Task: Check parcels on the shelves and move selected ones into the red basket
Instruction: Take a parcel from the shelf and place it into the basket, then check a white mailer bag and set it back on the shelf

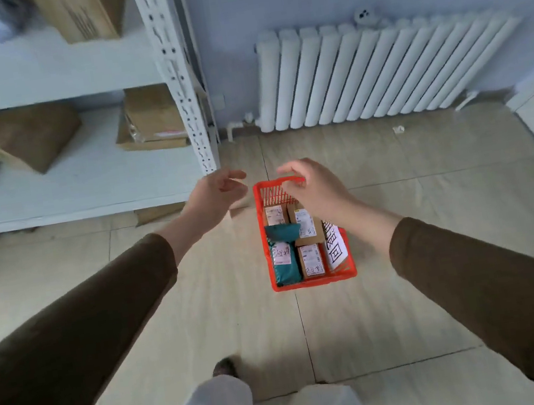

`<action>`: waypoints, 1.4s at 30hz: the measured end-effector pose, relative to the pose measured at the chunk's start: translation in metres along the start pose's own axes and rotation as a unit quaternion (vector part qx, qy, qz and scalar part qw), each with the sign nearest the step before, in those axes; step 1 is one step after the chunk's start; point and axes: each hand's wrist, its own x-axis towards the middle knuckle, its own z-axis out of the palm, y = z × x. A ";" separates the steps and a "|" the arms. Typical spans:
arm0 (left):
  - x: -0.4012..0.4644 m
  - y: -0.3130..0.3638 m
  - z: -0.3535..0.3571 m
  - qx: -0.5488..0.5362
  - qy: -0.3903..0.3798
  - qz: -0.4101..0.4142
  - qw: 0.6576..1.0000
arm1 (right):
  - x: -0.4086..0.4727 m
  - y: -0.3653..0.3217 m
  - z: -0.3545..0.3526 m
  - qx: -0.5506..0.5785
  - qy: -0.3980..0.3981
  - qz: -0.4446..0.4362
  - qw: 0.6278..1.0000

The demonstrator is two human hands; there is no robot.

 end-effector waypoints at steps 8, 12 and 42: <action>-0.149 0.061 -0.196 -0.020 0.084 0.050 0.995 | -0.034 -0.238 -0.051 0.015 -0.037 -0.156 0.987; -0.207 0.038 -0.288 -0.032 0.152 0.067 0.986 | -0.039 -0.339 -0.025 0.026 -0.073 -0.202 0.976; -0.162 -0.249 -0.849 -0.128 0.346 -0.003 0.929 | 0.277 -0.828 0.344 0.107 -0.171 -0.246 0.948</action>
